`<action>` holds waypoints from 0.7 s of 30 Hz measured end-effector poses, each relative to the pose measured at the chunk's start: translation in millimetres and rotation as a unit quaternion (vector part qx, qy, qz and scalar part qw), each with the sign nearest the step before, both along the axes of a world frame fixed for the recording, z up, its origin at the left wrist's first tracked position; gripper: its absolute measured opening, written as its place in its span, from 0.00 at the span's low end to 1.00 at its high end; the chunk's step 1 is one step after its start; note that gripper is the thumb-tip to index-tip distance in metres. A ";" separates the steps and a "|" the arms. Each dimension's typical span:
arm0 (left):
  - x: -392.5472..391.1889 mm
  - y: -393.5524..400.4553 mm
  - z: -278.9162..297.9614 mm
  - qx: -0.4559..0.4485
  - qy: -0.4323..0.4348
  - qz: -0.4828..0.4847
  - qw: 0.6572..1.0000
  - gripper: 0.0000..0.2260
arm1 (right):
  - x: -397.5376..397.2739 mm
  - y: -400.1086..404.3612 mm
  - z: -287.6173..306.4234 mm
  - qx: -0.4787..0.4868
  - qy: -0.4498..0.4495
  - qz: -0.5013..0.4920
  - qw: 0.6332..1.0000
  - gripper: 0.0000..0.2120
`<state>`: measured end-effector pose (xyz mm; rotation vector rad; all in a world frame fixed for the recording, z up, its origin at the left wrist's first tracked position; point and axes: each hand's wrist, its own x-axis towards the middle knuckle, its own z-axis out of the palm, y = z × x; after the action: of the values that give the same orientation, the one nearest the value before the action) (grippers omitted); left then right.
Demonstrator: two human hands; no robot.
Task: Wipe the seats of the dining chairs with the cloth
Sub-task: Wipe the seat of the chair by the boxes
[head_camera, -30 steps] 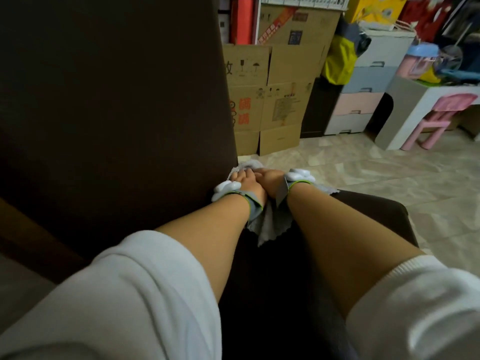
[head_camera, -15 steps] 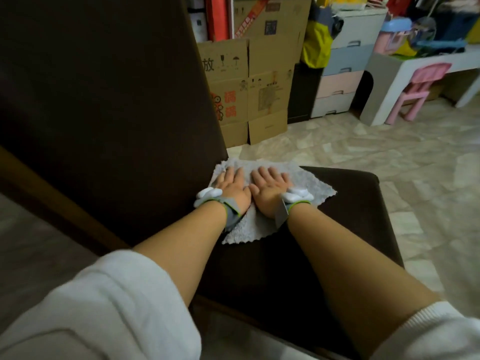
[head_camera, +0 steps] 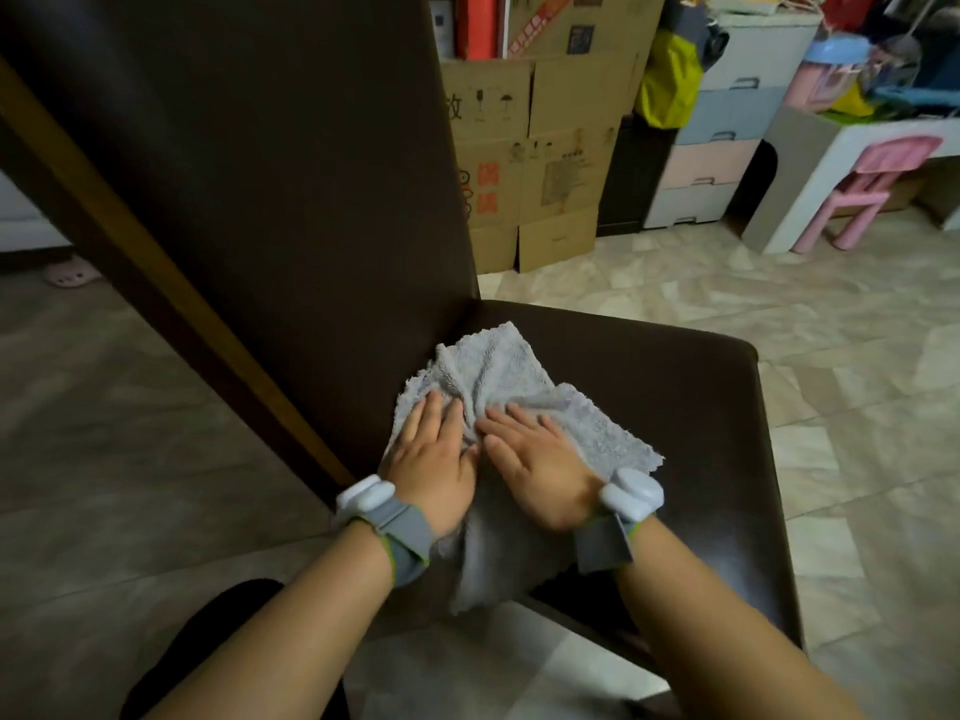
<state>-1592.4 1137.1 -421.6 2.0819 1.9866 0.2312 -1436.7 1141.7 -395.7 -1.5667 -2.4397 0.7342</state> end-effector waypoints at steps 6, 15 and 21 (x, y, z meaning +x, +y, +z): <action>34.2 93.8 7.9 -0.038 0.041 -0.009 0.998 0.28 | 30.5 89.0 -12.6 0.057 -0.153 -0.036 0.986 0.25; 54.1 229.5 2.7 -0.076 0.087 -0.046 0.992 0.27 | 34.2 189.9 -9.8 0.016 -0.211 -0.090 0.973 0.27; 61.0 244.8 -0.4 -0.063 0.120 -0.103 0.985 0.21 | 20.5 189.1 -3.3 0.033 -0.229 -0.089 0.969 0.23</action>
<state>-1531.4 1381.9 -422.0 2.3025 1.8337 -0.1887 -1416.2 1330.7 -399.0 -2.0859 -2.5305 0.2768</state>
